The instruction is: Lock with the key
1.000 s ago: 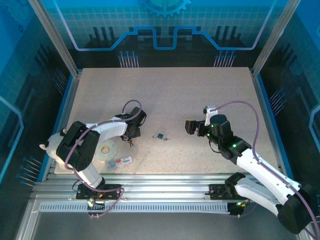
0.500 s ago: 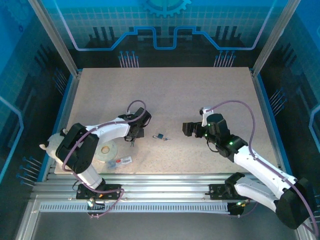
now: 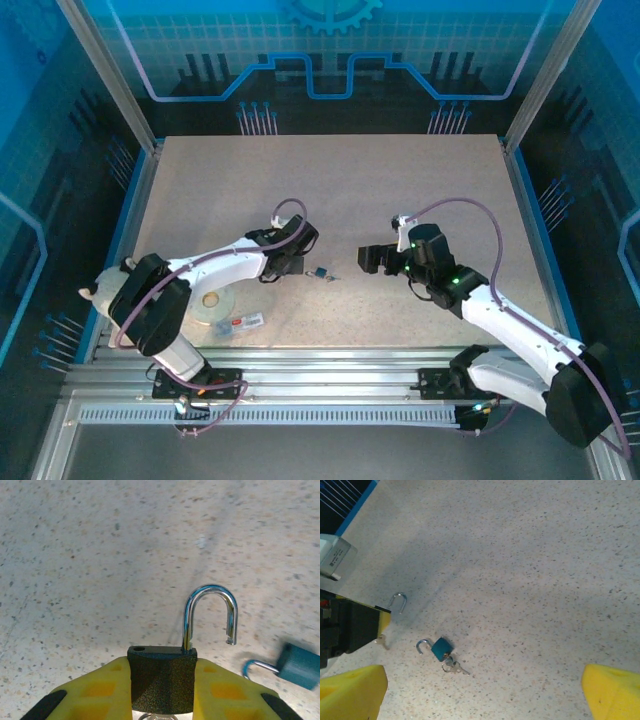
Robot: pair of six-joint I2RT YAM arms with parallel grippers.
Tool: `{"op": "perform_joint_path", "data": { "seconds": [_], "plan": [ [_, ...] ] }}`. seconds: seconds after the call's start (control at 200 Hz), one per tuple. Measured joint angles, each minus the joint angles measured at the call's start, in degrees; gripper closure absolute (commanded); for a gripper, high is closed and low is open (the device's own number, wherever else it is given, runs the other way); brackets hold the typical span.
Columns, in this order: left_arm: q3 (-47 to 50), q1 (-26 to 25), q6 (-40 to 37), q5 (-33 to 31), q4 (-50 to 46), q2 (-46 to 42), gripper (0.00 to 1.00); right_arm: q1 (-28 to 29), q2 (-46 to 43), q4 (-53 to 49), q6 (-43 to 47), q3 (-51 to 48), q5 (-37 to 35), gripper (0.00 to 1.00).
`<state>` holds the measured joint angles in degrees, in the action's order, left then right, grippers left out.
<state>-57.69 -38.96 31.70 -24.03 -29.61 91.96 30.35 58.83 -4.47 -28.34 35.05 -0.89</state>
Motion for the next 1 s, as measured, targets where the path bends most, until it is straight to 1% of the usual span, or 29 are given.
{"op": "perform_joint_path", "data": {
  "seconds": [0.1,0.305,0.445,0.59,0.64,0.71,0.861,1.001],
  "plan": [
    [-0.26,-1.79,-0.83,1.33,1.03,-1.27,1.0,-1.62,1.22,1.11,-1.38,0.0,3.48,0.01],
    [-0.31,-4.35,-1.88,5.86,4.61,-3.5,1.0,-6.03,3.17,4.79,-5.31,-0.15,11.34,0.07],
    [-0.46,-5.99,-1.9,8.52,6.64,-3.76,1.0,-6.99,4.17,7.96,-7.78,-0.44,15.8,0.12],
    [-1.16,-7.39,-1.88,10.67,8.35,-3.76,1.0,-7.96,6.75,10.97,-10.43,-0.66,20.41,0.22],
    [-1.46,-7.52,-1.84,11.37,8.79,-3.76,1.0,-8.22,7.85,11.96,-10.91,-0.68,21.79,0.28],
    [-1.88,-7.72,-1.77,12.31,9.38,-3.76,1.0,-8.52,9.25,13.35,-12.15,-0.83,23.65,0.33],
    [-2.6,-8.0,-1.64,13.49,10.51,-3.74,1.0,-8.68,12.17,16.09,-14.19,-1.01,26.75,0.39],
    [-3.02,-8.28,-1.62,14.12,11.41,-3.74,1.0,-8.68,13.66,19.04,-15.69,-1.62,28.94,0.42]
  ]
}}
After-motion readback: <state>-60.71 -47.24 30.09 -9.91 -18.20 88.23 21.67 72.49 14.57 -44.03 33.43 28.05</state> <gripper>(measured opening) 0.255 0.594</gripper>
